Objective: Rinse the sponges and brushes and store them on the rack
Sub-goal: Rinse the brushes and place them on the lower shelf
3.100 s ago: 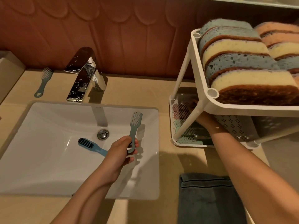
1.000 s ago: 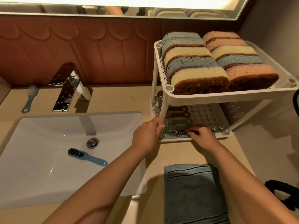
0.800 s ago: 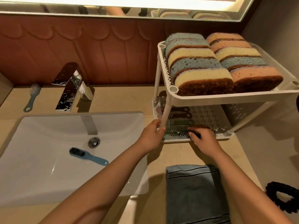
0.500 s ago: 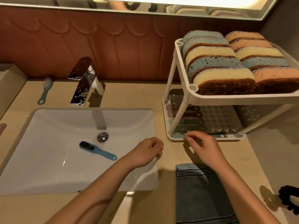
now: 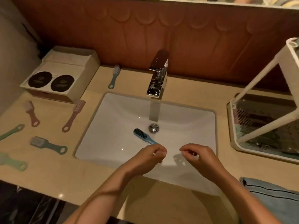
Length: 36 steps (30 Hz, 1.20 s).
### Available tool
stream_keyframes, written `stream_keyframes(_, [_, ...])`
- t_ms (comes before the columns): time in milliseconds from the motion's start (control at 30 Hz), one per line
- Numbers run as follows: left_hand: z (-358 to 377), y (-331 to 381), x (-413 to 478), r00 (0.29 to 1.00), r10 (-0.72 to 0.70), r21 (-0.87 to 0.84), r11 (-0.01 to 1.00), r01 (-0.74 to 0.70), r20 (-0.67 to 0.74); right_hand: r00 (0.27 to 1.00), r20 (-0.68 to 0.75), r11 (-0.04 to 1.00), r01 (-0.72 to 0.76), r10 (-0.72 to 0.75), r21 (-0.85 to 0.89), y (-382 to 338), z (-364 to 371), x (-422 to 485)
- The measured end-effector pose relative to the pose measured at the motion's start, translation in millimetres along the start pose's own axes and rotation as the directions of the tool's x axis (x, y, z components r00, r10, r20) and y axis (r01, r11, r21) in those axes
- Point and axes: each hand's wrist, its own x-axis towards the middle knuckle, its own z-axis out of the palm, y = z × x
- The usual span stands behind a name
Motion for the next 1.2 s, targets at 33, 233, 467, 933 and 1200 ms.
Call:
stream_keyframes(33, [-11.6, -7.6, -4.4, 1.000, -0.009, -0.007, 1.000, 0.009, -0.024, 1.000, 0.013, 1.000, 0.022, -0.022, -0.007, -8.0, 7.0, 6.9])
stream_keyframes(233, [-94.2, -64.5, -30.6, 0.963, -0.064, -0.063, 0.997, 0.049, -0.261, 0.981, 0.150, 0.989, 0.131, -0.120, -0.067, -61.6, 54.5, 57.2])
stream_keyframes(467, [-185.2, -122.8, -35.6, 0.760, -0.150, -0.024, 0.984, 0.174, -0.632, 0.957, 0.239, 0.983, 0.178, -0.163, -0.043, -117.5, 94.6, 123.7])
stream_keyframes(933, [-262.5, -164.8, 5.0, 0.612, -0.144, 0.290, 0.782, 0.552, -0.778, 0.973, 0.231, 0.996, 0.006, 0.014, -0.085, -177.5, 146.3, 275.4])
stream_keyframes(1200, [-267.5, -174.8, 10.4, 0.646, -0.050, 0.371, 0.783, 0.499, -0.762, 0.975, 0.195, 0.981, -0.072, 0.107, -0.179, -198.4, 155.2, 321.9])
